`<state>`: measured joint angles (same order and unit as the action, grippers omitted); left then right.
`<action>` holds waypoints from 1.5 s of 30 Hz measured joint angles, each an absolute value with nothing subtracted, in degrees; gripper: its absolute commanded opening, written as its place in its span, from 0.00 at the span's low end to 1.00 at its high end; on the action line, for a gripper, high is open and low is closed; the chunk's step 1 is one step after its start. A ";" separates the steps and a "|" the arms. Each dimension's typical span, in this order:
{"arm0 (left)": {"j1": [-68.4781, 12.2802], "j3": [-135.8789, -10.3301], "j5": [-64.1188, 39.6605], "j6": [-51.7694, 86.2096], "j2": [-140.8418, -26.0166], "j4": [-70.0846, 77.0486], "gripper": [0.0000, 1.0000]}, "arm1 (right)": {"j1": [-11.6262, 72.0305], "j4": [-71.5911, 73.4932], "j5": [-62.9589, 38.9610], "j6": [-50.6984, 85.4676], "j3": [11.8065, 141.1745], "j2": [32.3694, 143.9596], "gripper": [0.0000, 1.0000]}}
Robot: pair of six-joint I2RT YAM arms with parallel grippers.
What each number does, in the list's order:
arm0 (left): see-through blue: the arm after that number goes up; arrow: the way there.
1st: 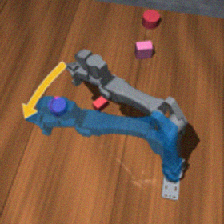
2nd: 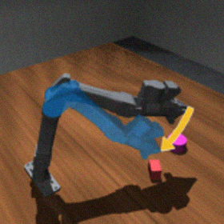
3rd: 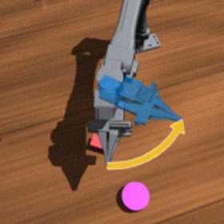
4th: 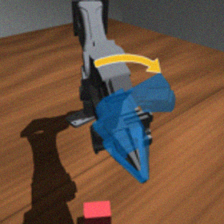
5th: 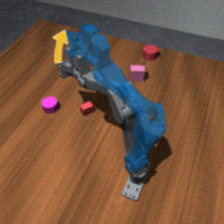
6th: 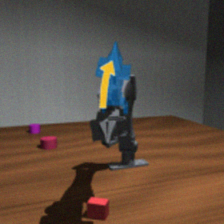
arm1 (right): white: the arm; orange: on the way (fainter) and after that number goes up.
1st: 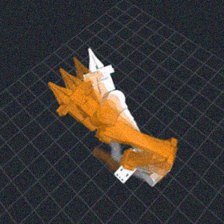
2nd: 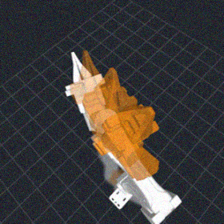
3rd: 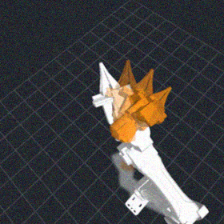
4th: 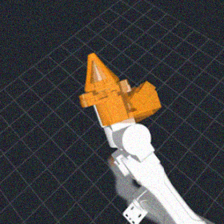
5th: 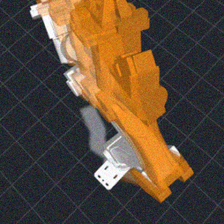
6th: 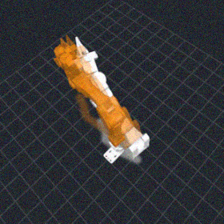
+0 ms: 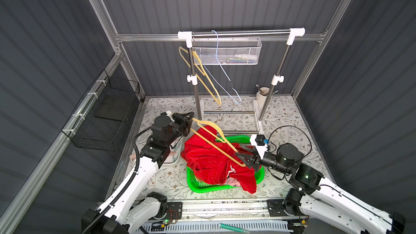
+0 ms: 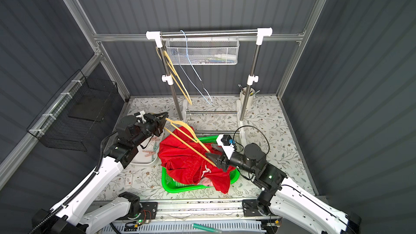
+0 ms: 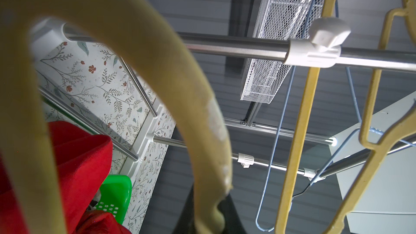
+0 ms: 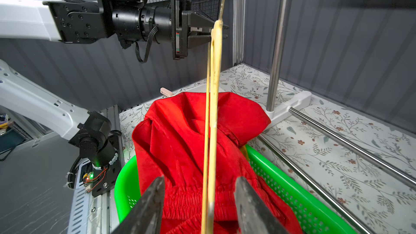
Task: Remove the clothespins securing shorts to the hanger
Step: Adjust the hanger.
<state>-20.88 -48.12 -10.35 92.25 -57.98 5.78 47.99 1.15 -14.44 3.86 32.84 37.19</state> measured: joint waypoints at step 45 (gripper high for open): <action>-17.52 -48.27 -17.21 99.29 -56.10 9.28 0.05 | 46.96 -0.95 -16.08 4.56 32.01 34.00 0.00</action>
